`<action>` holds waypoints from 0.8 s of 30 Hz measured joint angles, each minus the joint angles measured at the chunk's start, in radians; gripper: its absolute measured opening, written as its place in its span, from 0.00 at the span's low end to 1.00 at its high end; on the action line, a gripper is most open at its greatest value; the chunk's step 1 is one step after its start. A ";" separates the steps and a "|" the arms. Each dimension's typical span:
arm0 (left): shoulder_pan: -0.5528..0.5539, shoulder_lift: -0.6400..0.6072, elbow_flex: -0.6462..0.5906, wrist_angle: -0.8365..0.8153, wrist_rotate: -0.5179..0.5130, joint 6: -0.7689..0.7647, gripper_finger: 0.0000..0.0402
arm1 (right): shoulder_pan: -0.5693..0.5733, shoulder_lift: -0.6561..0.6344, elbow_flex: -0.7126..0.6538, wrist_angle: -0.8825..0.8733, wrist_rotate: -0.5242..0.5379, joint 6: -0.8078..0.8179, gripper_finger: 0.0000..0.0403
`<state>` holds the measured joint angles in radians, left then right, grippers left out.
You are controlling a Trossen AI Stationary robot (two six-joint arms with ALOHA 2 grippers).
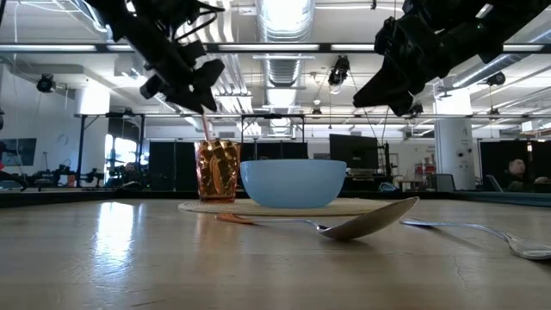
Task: Pick & Place Utensil
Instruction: Put the orange straw into the brown cup on the brown mat, then put the silver fork into the blue bowl on the brown mat
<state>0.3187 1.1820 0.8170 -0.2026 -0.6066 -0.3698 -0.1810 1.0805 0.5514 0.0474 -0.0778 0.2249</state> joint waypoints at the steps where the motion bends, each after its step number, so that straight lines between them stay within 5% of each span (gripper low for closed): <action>1: 0.000 -0.008 0.008 -0.012 0.009 0.000 0.44 | 0.000 0.000 0.000 -0.001 0.000 0.001 0.18; 15: -0.018 -0.173 0.035 -0.122 0.179 0.032 0.43 | 0.010 0.000 0.000 -0.014 -0.024 0.180 0.16; 24: -0.120 -0.222 0.031 -0.139 0.231 0.152 0.43 | 0.140 0.000 0.043 -0.012 -0.026 0.229 0.15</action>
<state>0.1982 0.9600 0.8478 -0.3413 -0.3758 -0.2173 -0.0413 1.0801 0.5940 0.0353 -0.1041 0.4536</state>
